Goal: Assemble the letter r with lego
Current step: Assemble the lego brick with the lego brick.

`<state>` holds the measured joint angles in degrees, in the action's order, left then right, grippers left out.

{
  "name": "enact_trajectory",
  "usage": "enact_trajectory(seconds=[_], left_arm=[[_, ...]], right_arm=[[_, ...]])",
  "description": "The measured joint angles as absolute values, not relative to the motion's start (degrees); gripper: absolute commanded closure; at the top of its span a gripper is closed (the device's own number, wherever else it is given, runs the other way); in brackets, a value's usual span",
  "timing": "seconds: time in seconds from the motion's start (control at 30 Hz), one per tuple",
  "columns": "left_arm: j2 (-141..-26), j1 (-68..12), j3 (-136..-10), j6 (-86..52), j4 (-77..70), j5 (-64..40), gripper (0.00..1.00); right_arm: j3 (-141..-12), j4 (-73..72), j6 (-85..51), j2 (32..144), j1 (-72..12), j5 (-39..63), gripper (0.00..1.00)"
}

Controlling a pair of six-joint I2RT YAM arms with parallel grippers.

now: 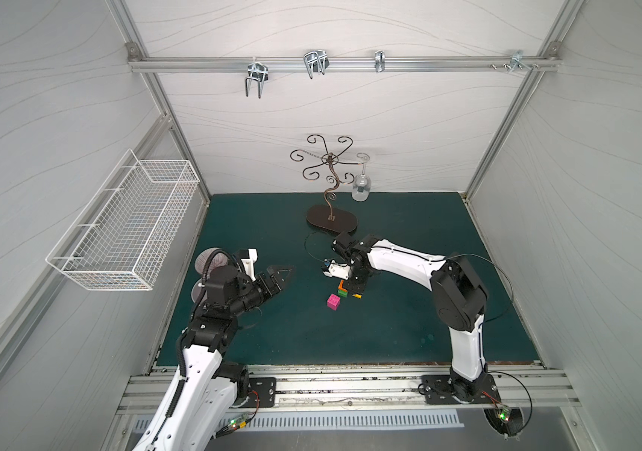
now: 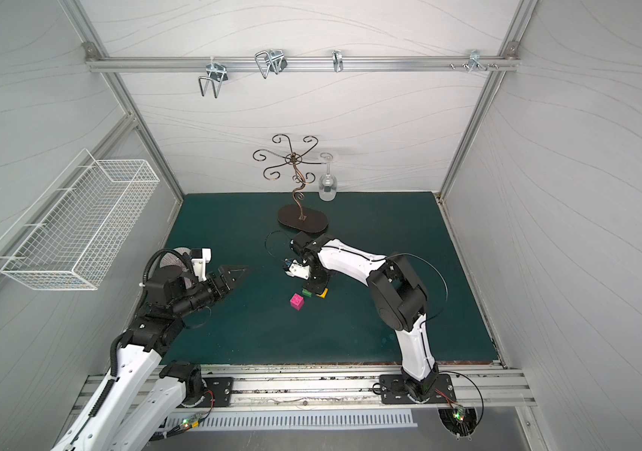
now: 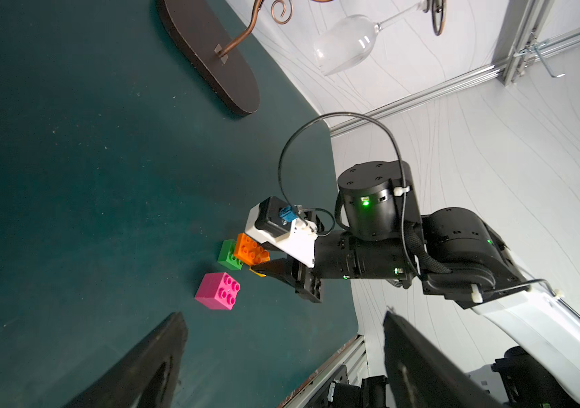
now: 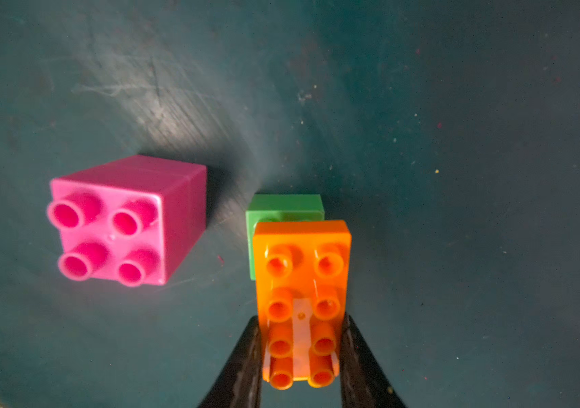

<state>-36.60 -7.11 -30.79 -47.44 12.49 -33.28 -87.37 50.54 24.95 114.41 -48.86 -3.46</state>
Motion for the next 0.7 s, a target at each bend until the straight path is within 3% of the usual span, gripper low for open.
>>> enact_trajectory(seconds=[0.7], left_arm=[[-36.47,-8.05,-29.54,-48.25,12.10,-33.19,0.08]], right_arm=[[-90.26,53.32,23.49,117.95,-50.19,-7.86,1.00]])
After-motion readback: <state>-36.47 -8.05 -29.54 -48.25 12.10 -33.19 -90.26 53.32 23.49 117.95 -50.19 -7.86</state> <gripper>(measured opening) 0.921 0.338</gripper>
